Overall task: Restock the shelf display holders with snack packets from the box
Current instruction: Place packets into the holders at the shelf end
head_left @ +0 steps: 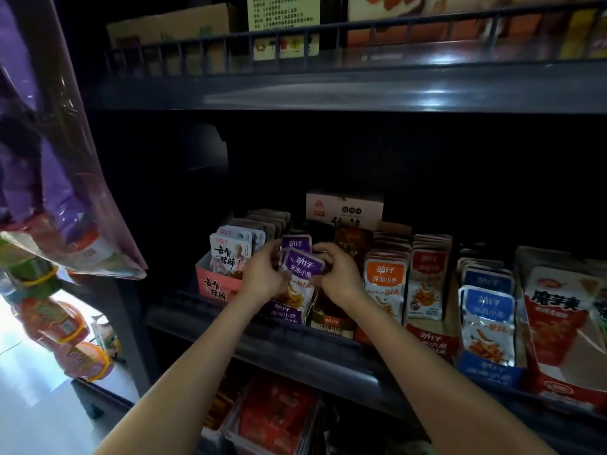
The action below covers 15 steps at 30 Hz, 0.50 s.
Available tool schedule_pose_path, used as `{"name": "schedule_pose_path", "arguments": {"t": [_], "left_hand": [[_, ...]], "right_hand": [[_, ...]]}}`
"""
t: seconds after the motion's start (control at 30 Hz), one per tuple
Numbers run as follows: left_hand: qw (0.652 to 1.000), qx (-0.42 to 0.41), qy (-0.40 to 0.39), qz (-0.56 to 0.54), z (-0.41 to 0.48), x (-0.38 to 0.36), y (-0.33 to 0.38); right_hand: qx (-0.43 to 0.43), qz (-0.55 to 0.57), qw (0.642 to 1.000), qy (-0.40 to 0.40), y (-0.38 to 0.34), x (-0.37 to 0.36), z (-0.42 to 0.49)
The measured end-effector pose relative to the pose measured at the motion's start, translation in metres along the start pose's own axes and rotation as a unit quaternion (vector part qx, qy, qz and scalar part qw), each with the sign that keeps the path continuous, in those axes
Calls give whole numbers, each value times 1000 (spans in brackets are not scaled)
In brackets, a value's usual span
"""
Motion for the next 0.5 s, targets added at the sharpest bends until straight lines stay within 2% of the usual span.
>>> {"name": "schedule_pose_path", "arguments": {"t": [0.17, 0.3, 0.5], "left_hand": [[995, -90, 12, 28, -4, -4, 9], [992, -112, 44, 27, -8, -2, 12], [991, -108, 67, 39, -13, 5, 9]], "right_hand": [[55, -34, 998, 15, -4, -3, 4], [104, -113, 987, 56, -4, 3, -1], [62, -84, 991, 82, 5, 21, -5]]}}
Point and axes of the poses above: each hand's wrist, its own z-axis towards the middle knuckle, its own x-axis out of the back of the hand, y = z × x, the point moved 10 cm from there along z, towards the middle knuckle, and after that the axes turned 14 degrees about y, right-handed, at the moved point
